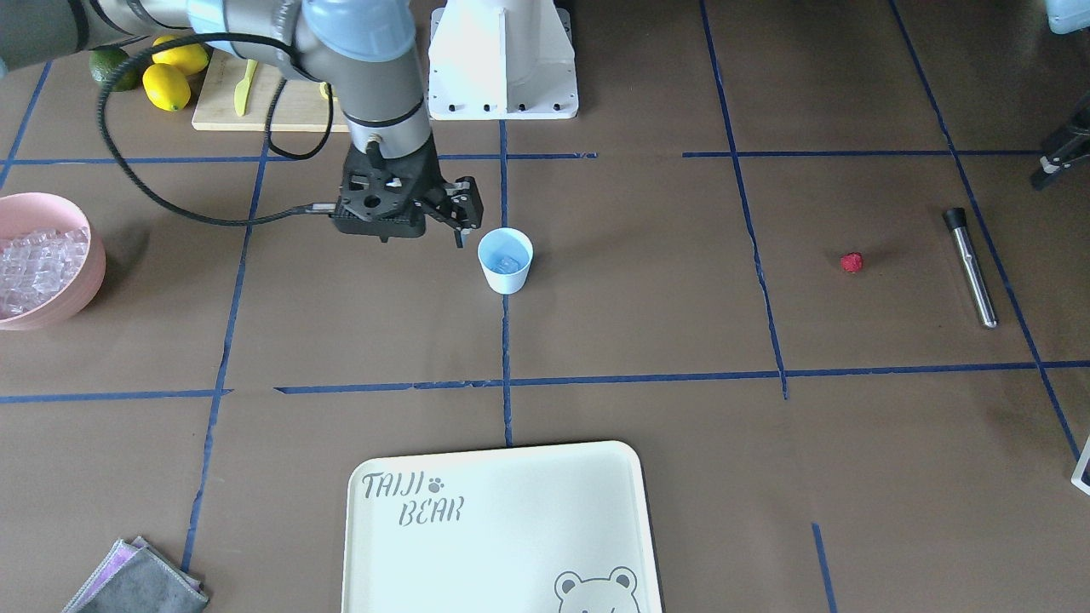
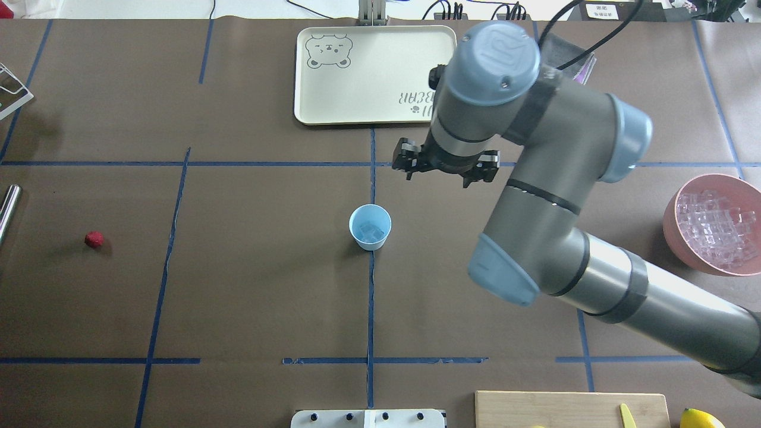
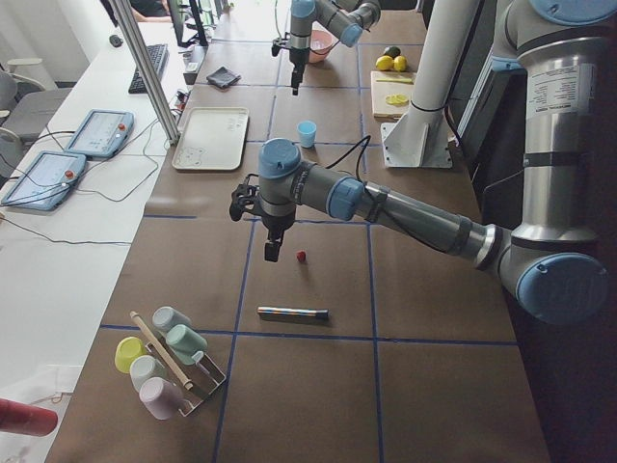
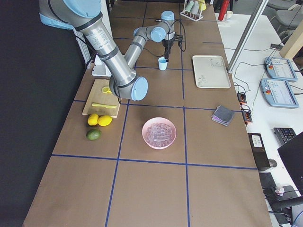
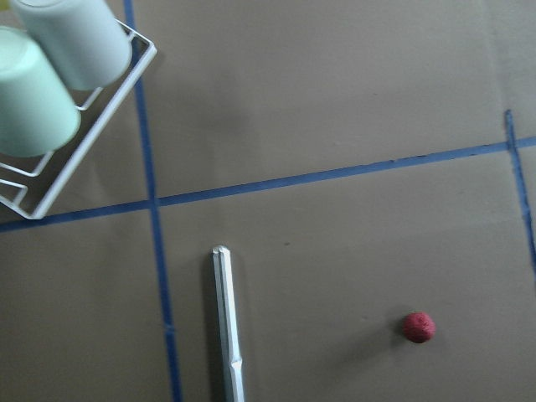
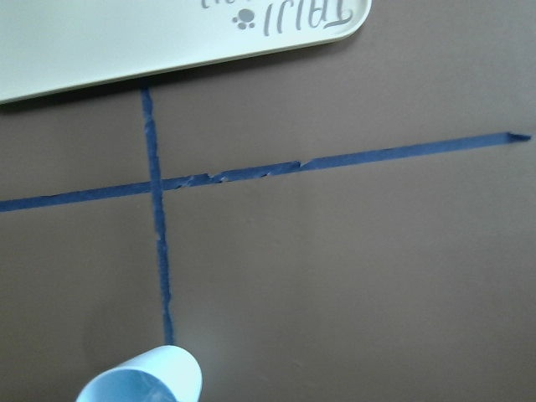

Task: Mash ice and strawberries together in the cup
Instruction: 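Raise the right gripper toward the bowl while the left gripper reaches for the strawberry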

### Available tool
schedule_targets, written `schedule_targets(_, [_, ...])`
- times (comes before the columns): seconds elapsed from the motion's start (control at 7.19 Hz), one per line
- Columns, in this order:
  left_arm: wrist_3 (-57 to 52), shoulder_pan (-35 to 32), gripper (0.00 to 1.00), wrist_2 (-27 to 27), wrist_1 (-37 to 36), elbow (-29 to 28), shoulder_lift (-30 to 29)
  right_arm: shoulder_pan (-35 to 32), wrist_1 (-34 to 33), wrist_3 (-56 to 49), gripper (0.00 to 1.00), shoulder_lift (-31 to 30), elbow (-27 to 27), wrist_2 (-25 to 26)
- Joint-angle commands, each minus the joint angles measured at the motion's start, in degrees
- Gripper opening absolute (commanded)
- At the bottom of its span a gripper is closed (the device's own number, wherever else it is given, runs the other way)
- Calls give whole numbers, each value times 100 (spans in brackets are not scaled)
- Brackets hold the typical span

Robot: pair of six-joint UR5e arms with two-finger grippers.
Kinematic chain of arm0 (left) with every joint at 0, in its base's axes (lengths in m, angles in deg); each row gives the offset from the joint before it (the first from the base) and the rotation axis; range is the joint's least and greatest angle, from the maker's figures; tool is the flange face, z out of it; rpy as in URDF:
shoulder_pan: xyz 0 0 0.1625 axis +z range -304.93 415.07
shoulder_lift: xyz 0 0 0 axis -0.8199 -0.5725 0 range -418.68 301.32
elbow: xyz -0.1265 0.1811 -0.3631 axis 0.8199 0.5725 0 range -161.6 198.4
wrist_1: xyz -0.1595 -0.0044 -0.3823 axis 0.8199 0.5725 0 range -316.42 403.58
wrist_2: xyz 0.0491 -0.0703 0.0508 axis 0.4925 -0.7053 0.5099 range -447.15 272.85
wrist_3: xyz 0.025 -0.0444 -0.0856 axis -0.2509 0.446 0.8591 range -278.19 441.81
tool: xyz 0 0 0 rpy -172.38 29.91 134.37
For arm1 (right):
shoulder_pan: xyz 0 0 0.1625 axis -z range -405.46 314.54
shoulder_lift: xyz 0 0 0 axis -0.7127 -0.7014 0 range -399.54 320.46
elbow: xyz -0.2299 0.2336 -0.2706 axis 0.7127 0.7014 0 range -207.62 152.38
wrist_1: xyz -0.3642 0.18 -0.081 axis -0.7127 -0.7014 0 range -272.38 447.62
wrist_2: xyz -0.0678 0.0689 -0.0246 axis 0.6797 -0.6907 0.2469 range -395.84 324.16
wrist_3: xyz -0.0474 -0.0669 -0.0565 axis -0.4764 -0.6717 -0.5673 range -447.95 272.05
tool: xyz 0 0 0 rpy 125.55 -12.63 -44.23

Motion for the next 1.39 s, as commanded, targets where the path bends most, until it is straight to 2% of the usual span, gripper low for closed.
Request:
schedule_targets(0.0, [2174,1022,100,241,1684,82,355,-448,46,-566,99,-577,-394,-148])
schedule_targets(0.14, [2826,1497,100,782,1970,90,365,-589,-6,-577,99,-622,-394,-157])
schedule_targets(0.42, [3610,2376,100,1750,2305,-84,383,-1167,-15,-1100,99,-823,-420,-716])
schedule_targets(0.56, [3946,2685,100,2015,2829,-416,383,-1545,-15,-1731,99,-1138,-499,-920])
schedule_targets(0.7, [4219,2871,100,2140,3608,-985,365,-1931,-7,-2442,99,-1420,-499,-1113])
schedule_targets(0.83, [4456,3081,100,2454,3973,-1252,348,-2292,-7,-3111,99,-1727,-499,-1211])
schedule_targets(0.97, [4467,3292,100,2684,4003,-1419,330,-2617,28,-3935,99,-2113,-491,-1342])
schedule_targets(1.25, [4468,3338,100,2695,3994,-1500,278,-3119,46,-5046,99,-2694,-482,-1326])
